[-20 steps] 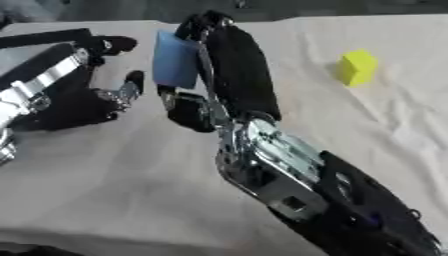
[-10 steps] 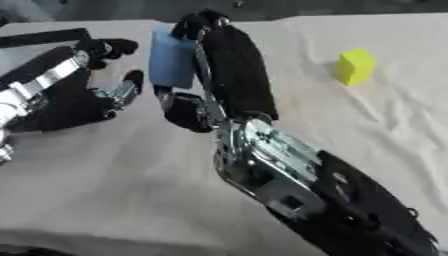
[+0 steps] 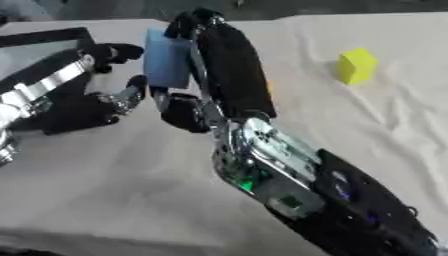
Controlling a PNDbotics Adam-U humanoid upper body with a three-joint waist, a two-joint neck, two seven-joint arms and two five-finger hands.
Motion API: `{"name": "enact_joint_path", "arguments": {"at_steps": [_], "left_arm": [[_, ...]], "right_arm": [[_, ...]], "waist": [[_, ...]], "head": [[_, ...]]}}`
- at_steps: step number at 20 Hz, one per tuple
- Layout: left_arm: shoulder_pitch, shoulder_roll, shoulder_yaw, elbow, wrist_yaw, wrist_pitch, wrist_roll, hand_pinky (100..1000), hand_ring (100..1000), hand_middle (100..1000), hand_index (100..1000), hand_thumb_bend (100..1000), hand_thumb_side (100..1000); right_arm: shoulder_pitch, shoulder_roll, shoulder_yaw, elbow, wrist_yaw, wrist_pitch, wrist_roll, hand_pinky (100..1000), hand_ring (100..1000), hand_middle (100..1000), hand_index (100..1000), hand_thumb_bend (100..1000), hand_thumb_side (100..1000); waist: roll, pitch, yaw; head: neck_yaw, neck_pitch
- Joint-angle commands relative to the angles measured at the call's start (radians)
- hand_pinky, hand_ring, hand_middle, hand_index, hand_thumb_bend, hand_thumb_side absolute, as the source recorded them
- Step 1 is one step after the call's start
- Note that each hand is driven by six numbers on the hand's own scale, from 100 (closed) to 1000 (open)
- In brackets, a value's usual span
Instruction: Pick up the objects with one hand, pass them to the other hand, and then place them into the box on the other side of the table.
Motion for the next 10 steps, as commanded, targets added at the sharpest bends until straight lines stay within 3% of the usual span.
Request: {"name": "enact_joint_path", "arguments": {"at_steps": [1, 10], "left_arm": [[-0.022, 0.004, 0.006, -0.013, 0.002, 0.002, -0.004, 1000, 1000, 922, 964, 100, 717], [-0.035, -0.011, 0.001, -0.013, 0.009, -0.004, -0.008, 1000, 1000, 920, 960, 100, 882]], "right_arm": [[-0.020, 0.002, 0.000, -0.021, 0.009, -0.014, 0.012, 691, 584, 485, 463, 100, 100], [-0.020, 0.003, 0.001, -0.021, 0.010, -0.031, 0.025, 690, 583, 485, 462, 100, 100]], "waist": [[0.003, 0.001, 0.002], [0.002, 0.004, 0.002]], "head": [[0.003, -0.012], [0.013, -0.026]]}}
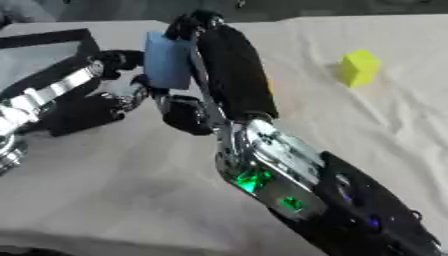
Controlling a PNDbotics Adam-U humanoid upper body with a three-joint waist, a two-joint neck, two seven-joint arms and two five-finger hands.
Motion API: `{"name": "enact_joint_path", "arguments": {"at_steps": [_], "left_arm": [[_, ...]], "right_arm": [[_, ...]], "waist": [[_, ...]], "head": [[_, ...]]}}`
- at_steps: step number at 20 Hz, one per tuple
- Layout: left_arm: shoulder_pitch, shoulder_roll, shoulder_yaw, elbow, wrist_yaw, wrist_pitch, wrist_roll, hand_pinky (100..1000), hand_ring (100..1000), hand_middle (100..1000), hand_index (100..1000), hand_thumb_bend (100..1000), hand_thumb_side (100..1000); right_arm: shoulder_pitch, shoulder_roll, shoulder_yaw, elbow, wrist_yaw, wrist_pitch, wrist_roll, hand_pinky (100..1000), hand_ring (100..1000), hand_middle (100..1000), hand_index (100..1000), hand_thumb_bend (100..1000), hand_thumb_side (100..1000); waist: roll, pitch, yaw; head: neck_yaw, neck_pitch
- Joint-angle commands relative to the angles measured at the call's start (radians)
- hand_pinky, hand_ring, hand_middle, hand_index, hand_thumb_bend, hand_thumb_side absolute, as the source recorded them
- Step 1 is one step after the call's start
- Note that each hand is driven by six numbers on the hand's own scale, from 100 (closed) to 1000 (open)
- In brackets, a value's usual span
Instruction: Pick up the objects with one hand, pass them to the other hand, and then place them into the box on the other side of the table.
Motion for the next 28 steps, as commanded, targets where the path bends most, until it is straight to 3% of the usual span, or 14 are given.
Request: {"name": "enact_joint_path", "arguments": {"at_steps": [1, 14, 20, 28], "left_arm": [[-0.030, 0.001, 0.012, -0.013, 0.000, -0.006, -0.005, 1000, 1000, 919, 960, 100, 894], [-0.035, 0.006, -0.001, -0.013, -0.030, -0.085, -0.100, 1000, 1000, 922, 955, 100, 948], [-0.037, 0.004, -0.004, -0.013, -0.047, -0.102, -0.157, 1000, 1000, 924, 953, 105, 998], [-0.039, 0.001, -0.005, -0.013, -0.061, -0.126, -0.211, 1000, 1000, 946, 951, 132, 1000]], "right_arm": [[-0.017, 0.003, 0.007, -0.021, 0.001, -0.010, 0.008, 690, 583, 485, 462, 100, 100], [-0.015, -0.005, 0.005, -0.021, 0.003, -0.004, 0.020, 685, 577, 484, 460, 100, 100], [-0.015, -0.006, 0.002, -0.021, 0.005, -0.004, 0.021, 685, 577, 484, 460, 100, 100], [-0.013, -0.007, 0.000, -0.021, 0.005, -0.005, 0.025, 684, 576, 484, 459, 100, 100]], "waist": [[0.002, 0.001, 0.001], [0.002, 0.004, -0.002], [0.002, 0.005, -0.003], [0.002, 0.004, -0.002]], "head": [[0.004, -0.016], [0.007, -0.006], [0.004, -0.004], [0.000, -0.004]]}}
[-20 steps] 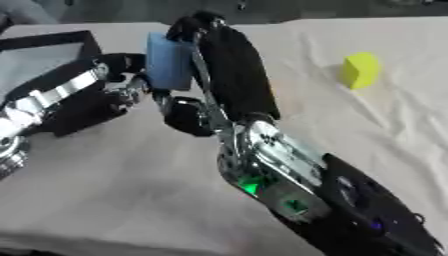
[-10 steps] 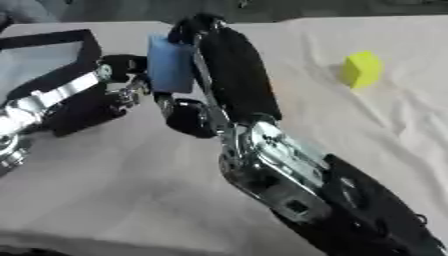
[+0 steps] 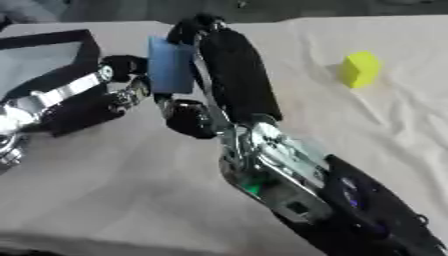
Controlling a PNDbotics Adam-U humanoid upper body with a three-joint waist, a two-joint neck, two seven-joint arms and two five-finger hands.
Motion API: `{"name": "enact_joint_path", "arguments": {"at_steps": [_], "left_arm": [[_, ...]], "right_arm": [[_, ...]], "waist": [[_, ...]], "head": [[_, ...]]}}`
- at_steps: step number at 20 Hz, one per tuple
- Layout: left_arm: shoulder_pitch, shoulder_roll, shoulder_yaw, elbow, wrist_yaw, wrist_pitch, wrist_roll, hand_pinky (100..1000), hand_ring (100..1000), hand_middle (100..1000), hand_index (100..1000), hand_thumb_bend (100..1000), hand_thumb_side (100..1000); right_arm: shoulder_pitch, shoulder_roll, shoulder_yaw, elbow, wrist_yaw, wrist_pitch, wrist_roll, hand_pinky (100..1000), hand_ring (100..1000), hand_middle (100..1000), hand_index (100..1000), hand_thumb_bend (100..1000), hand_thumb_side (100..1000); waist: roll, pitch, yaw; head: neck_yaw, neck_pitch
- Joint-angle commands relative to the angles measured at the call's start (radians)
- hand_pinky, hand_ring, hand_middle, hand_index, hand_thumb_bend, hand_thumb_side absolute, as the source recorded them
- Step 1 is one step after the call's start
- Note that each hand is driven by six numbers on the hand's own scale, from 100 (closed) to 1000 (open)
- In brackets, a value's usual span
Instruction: Pick up the objects with one hand, pass them to the other hand, and then place them into the box on the other side of the table.
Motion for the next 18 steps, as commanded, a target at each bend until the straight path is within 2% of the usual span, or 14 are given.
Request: {"name": "enact_joint_path", "arguments": {"at_steps": [1, 6, 7, 18], "left_arm": [[-0.024, -0.009, -0.006, -0.029, -0.005, -0.021, -0.028, 1000, 1000, 946, 951, 132, 1000], [-0.024, -0.010, -0.003, -0.029, -0.012, -0.024, -0.038, 1000, 1000, 946, 951, 132, 1000], [-0.026, -0.012, -0.010, -0.029, -0.011, -0.029, -0.044, 1000, 1000, 947, 955, 181, 1000], [-0.029, -0.014, -0.016, -0.029, -0.035, -0.106, -0.158, 1000, 1000, 944, 954, 357, 1000]], "right_arm": [[-0.017, 0.002, 0.000, -0.009, 0.001, -0.005, 0.005, 684, 576, 484, 459, 100, 100], [-0.017, 0.002, -0.001, -0.009, 0.002, -0.005, 0.007, 684, 576, 484, 459, 100, 100], [-0.017, 0.002, -0.001, -0.009, 0.002, -0.006, 0.007, 683, 575, 489, 458, 100, 100], [-0.013, 0.000, -0.009, -0.009, 0.011, -0.008, 0.021, 681, 574, 490, 457, 100, 100]], "waist": [[0.002, 0.001, 0.002], [0.002, 0.001, 0.002], [0.003, 0.001, 0.001], [0.002, 0.000, 0.002]], "head": [[-0.001, 0.001], [-0.001, 0.001], [-0.002, 0.003], [-0.010, 0.008]]}}
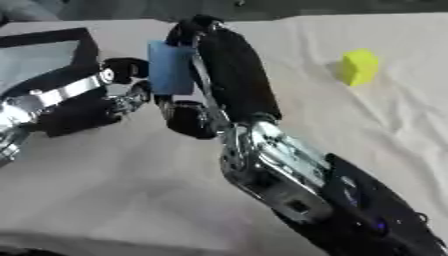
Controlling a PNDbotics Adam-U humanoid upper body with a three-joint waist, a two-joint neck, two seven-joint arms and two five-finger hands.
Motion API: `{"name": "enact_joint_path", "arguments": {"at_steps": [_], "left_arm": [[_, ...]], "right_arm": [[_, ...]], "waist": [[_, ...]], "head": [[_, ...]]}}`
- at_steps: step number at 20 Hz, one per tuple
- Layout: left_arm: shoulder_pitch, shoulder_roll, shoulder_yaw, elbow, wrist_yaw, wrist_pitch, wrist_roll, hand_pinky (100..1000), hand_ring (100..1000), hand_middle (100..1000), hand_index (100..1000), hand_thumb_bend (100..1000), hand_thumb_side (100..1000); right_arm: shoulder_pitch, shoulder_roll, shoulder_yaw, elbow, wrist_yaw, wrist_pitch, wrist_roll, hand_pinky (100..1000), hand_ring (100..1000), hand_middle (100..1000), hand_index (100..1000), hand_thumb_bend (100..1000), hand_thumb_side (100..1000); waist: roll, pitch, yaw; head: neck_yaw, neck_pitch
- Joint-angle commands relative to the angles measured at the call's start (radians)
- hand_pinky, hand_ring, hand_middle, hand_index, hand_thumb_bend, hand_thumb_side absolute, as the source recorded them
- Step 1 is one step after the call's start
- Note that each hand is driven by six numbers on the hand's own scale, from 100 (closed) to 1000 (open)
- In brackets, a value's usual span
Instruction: Pick up the objects with one hand, pass them to the other hand, and then place them into the box on the other side of the table.
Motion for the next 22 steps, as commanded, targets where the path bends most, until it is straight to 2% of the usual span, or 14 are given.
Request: {"name": "enact_joint_path", "arguments": {"at_steps": [1, 7, 15, 20, 22], "left_arm": [[-0.022, -0.018, -0.022, -0.044, 0.010, -0.040, -0.042, 1000, 1000, 943, 954, 384, 1000], [-0.018, -0.015, -0.018, -0.044, 0.033, -0.079, -0.074, 1000, 1000, 943, 952, 480, 1000], [-0.019, -0.021, -0.004, -0.044, 0.064, -0.066, -0.051, 1000, 1000, 939, 945, 617, 1000], [-0.029, -0.028, -0.002, -0.044, 0.083, -0.025, -0.028, 1000, 1000, 927, 934, 611, 1000], [-0.032, -0.029, -0.002, -0.044, 0.083, 0.003, -0.013, 1000, 1000, 922, 927, 563, 1000]], "right_arm": [[-0.021, 0.007, -0.009, -0.003, 0.008, -0.004, 0.005, 681, 574, 490, 457, 100, 100], [-0.020, 0.005, -0.012, -0.003, 0.013, -0.001, 0.016, 681, 574, 490, 457, 100, 100], [-0.019, 0.007, -0.012, -0.003, 0.021, -0.004, 0.011, 678, 571, 488, 453, 100, 100], [-0.020, 0.005, -0.010, -0.003, 0.025, -0.007, 0.008, 679, 570, 488, 453, 100, 100], [-0.021, 0.005, -0.009, -0.003, 0.027, -0.009, 0.009, 679, 570, 487, 452, 100, 100]], "waist": [[0.002, 0.000, 0.002], [0.002, 0.002, 0.003], [0.002, 0.004, 0.003], [0.002, 0.004, 0.002], [0.001, 0.004, 0.001]], "head": [[-0.005, 0.001], [-0.006, 0.001], [-0.005, -0.004], [-0.002, -0.008], [-0.002, -0.009]]}}
